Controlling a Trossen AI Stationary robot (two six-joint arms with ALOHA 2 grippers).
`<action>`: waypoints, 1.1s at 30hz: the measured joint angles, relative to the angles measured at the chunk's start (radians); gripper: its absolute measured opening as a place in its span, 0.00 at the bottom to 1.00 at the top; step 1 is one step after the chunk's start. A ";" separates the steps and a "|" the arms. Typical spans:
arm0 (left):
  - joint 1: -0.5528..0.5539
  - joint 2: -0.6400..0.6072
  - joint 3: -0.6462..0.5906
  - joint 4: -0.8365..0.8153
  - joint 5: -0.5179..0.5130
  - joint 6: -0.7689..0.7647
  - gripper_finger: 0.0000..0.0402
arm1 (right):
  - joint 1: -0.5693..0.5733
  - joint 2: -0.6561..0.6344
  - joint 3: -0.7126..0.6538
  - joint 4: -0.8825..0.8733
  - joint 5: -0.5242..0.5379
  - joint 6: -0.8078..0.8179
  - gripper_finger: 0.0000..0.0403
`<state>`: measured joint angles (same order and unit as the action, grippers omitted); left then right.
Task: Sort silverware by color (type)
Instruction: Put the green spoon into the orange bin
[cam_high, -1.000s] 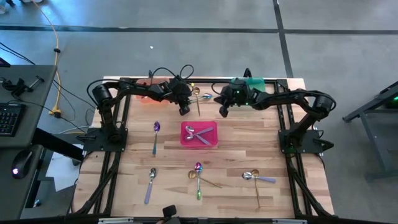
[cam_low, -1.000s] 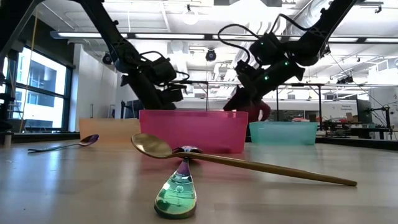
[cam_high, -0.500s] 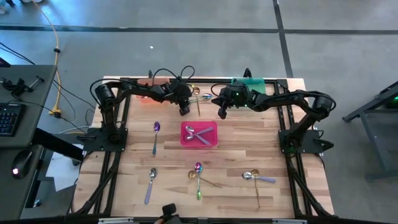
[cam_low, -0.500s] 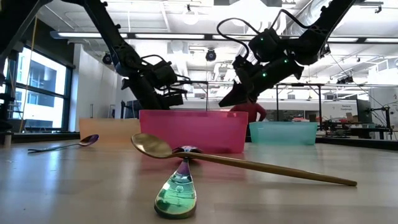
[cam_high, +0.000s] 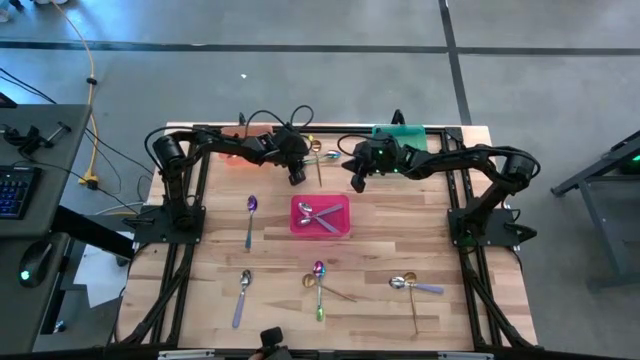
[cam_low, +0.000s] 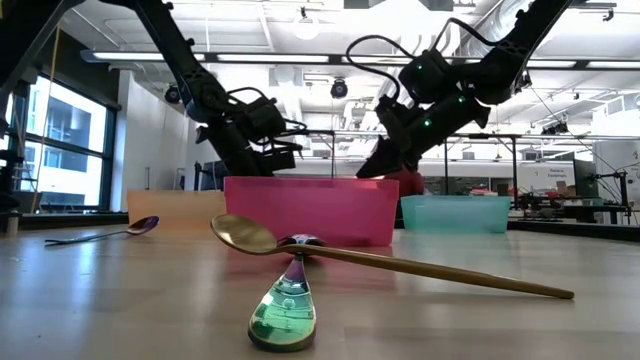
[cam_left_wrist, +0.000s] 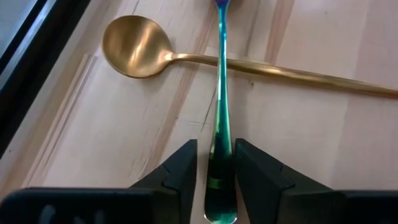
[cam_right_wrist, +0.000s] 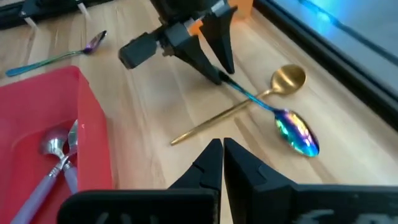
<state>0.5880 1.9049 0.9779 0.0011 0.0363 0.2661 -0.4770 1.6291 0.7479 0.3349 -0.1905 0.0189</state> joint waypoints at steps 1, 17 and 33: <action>-0.001 0.000 0.000 -0.001 -0.003 0.000 0.21 | 0.000 0.000 0.000 -0.004 0.000 0.008 0.00; -0.001 -0.011 0.001 0.019 -0.029 0.087 0.01 | 0.002 -0.030 0.000 -0.048 0.004 0.063 0.00; 0.056 -0.232 0.005 -0.057 0.009 0.084 0.00 | 0.002 -0.111 0.000 -0.092 0.021 0.003 0.00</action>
<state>0.6439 1.6734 0.9829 -0.0563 0.0456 0.3500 -0.4751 1.5180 0.7475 0.2429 -0.1692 0.0221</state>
